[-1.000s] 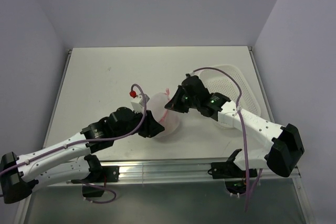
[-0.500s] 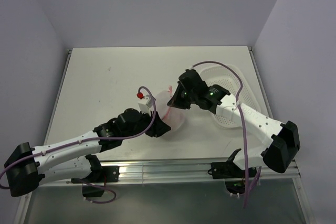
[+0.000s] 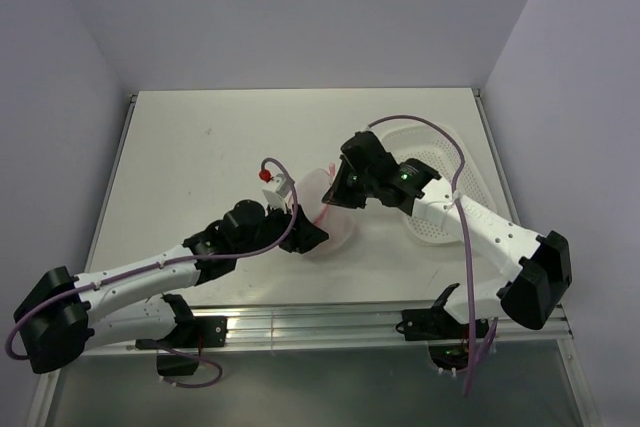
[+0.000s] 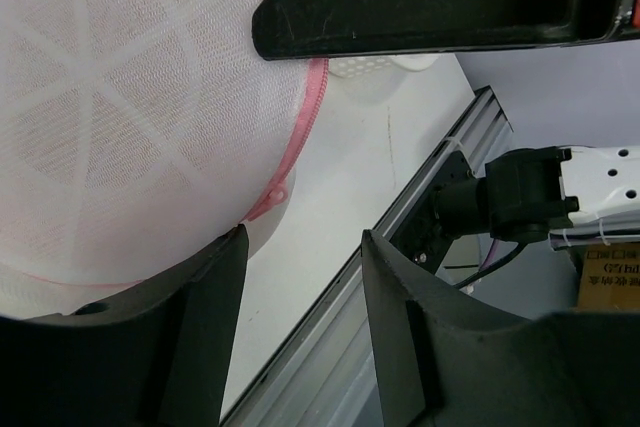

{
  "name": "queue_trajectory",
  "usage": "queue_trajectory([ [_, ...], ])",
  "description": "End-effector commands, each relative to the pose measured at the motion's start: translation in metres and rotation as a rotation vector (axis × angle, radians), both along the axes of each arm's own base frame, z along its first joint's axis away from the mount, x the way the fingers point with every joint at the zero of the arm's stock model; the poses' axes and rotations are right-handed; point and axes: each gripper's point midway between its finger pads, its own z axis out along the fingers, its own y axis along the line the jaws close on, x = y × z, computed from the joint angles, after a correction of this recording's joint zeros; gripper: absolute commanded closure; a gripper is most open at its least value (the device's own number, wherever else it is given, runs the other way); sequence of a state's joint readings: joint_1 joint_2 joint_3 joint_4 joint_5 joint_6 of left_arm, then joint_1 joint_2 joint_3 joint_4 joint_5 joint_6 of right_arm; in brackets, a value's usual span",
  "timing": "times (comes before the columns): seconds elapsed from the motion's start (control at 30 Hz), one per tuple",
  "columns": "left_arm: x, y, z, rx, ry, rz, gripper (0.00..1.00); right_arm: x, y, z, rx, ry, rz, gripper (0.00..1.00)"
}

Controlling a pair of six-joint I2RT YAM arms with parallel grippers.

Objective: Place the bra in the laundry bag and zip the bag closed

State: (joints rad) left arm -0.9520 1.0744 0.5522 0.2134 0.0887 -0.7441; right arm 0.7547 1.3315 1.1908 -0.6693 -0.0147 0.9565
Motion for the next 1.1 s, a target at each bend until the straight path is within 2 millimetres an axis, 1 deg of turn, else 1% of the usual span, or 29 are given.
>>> queue_trajectory([
  [0.0, 0.003, -0.004, 0.015, -0.053, -0.043, -0.028, 0.44, 0.007, 0.003, 0.019, 0.013, -0.038, -0.002, 1.00],
  [0.2, 0.005, -0.006, 0.011, -0.061, -0.036, -0.034, 0.44, 0.008, 0.006, 0.021, 0.010, -0.033, 0.001, 1.00],
  [0.43, 0.009, -0.012, 0.014, -0.085, -0.044, -0.035, 0.46, 0.009, 0.007, 0.023, 0.004, -0.025, 0.004, 1.00],
  [0.67, 0.012, -0.016, 0.009, -0.097, -0.034, -0.034, 0.46, 0.008, 0.008, 0.020, -0.005, -0.009, 0.011, 1.00],
  [1.07, 0.028, -0.007, -0.001, -0.058, -0.048, 0.065, 0.48, 0.009, 0.010, 0.023, -0.020, 0.000, 0.019, 1.00],
])
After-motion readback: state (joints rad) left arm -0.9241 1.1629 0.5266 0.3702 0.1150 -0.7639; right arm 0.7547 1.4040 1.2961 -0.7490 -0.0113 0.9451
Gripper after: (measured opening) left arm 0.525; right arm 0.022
